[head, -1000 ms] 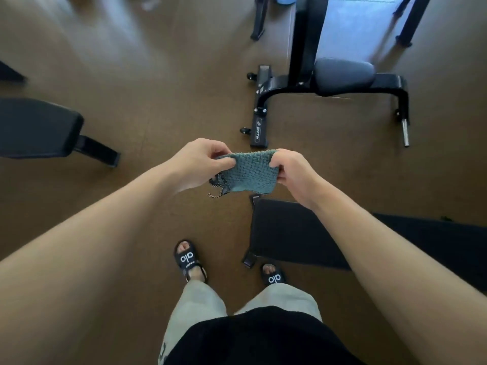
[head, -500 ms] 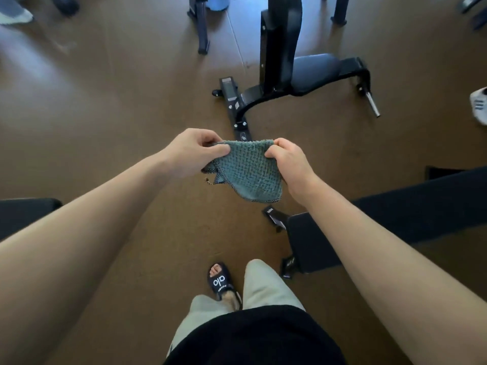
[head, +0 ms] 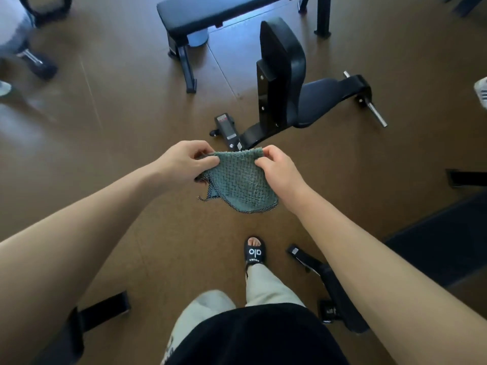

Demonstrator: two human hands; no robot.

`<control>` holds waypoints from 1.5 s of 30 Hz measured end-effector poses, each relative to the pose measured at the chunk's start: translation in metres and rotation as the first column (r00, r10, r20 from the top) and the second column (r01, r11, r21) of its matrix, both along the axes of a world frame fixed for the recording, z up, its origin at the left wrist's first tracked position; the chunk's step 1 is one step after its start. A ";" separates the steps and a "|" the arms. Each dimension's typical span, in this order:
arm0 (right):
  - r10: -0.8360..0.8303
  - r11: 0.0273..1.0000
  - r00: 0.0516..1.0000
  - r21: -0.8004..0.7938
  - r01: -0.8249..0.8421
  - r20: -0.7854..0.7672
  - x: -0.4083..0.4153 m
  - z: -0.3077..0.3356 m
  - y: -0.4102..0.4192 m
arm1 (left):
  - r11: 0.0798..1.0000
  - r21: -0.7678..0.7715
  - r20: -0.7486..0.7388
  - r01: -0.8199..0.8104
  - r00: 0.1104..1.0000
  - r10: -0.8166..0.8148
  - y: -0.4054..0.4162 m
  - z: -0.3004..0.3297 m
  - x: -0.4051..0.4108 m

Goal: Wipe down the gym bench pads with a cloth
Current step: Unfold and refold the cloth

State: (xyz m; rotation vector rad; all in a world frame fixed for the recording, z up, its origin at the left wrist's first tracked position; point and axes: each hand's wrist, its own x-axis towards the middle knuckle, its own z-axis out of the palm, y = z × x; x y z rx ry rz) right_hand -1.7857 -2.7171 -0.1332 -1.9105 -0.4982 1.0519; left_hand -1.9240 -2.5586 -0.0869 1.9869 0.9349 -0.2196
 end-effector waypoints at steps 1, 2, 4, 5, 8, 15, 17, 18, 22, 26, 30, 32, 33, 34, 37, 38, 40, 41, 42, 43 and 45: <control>-0.004 1.000 1.000 0.003 0.004 -0.002 0.007 0.001 0.022 | 1.000 -0.005 0.010 -0.016 1.000 0.016 0.021 0.001 0.007; -0.016 1.000 1.000 0.009 0.016 0.000 0.014 0.004 0.045 | 1.000 -0.006 0.020 -0.028 0.999 0.028 0.042 0.003 0.014; -0.041 0.999 0.999 0.022 0.040 0.015 0.026 0.011 0.090 | 0.999 -0.008 0.040 -0.034 0.999 0.034 0.087 0.009 0.029; -0.045 0.999 0.999 0.021 0.045 0.029 0.032 0.014 0.112 | 0.999 -0.009 0.047 -0.032 0.998 0.032 0.110 0.011 0.035; -0.049 0.999 0.997 0.014 0.048 0.057 0.048 0.017 0.183 | 1.000 0.005 0.062 -0.005 0.998 0.005 0.186 0.014 0.055; -0.157 0.988 0.981 0.018 0.156 0.110 0.067 0.001 0.369 | 0.997 0.003 0.101 0.083 0.991 -0.082 0.384 -0.001 0.095; -0.198 0.980 0.974 0.010 0.198 0.113 0.067 -0.001 0.417 | 0.994 -0.006 0.091 0.110 0.990 -0.109 0.436 -0.002 0.102; -0.216 0.976 0.970 0.014 0.215 0.108 0.069 0.000 0.440 | 0.992 -0.004 0.086 0.124 0.989 -0.123 0.462 -0.002 0.108; -0.257 0.966 0.964 0.002 0.257 0.068 0.087 0.007 0.524 | 0.980 0.007 0.076 0.199 0.977 -0.199 0.556 0.003 0.136; -0.303 0.953 0.953 0.015 0.302 0.013 0.123 0.002 0.607 | 0.967 0.042 0.075 0.250 0.965 -0.252 0.642 -0.003 0.177; -0.325 0.945 0.945 0.030 0.326 -0.029 0.166 -0.019 0.691 | 0.964 0.052 0.041 0.260 0.964 -0.262 0.723 -0.016 0.219; -0.325 0.944 0.943 0.029 0.327 -0.066 0.188 -0.025 0.736 | 0.968 0.044 0.019 0.248 0.968 -0.249 0.767 -0.018 0.243; -0.324 0.945 0.943 0.029 0.327 -0.080 0.198 -0.026 0.758 | 0.969 0.043 0.015 0.245 0.969 -0.246 0.788 -0.018 0.254; -0.322 0.945 0.942 0.027 0.326 -0.091 0.208 -0.026 0.780 | 0.974 0.031 0.016 0.226 0.974 -0.227 0.811 -0.018 0.266; -0.334 0.941 0.936 0.022 0.338 -0.108 0.239 -0.020 0.847 | 0.982 -0.036 0.052 0.188 0.981 -0.186 0.875 -0.011 0.297; -0.343 0.937 0.931 0.020 0.348 -0.122 0.252 -0.018 0.879 | 0.982 -0.061 0.052 0.179 0.983 -0.176 0.906 -0.007 0.310; -0.356 0.933 0.925 0.011 0.360 -0.135 0.268 -0.016 0.911 | 0.979 -0.103 0.052 0.178 0.984 -0.173 0.939 -0.008 0.324; -0.360 0.931 0.924 0.009 0.364 -0.133 0.278 -0.017 0.934 | 0.978 -0.119 0.056 0.170 0.985 -0.165 0.964 -0.009 0.334; -0.374 0.926 0.918 0.005 0.378 -0.135 0.288 -0.020 0.960 | 0.976 -0.130 0.055 0.174 0.984 -0.168 0.991 -0.010 0.345; -0.391 0.918 0.909 0.004 0.396 -0.145 0.296 -0.021 0.984 | 0.972 -0.134 0.053 0.191 0.981 -0.185 1.019 -0.015 0.356; -0.430 0.900 0.884 -0.004 0.436 -0.182 0.309 -0.028 1.034 | 0.968 -0.151 0.045 0.201 0.979 -0.197 1.075 -0.028 0.377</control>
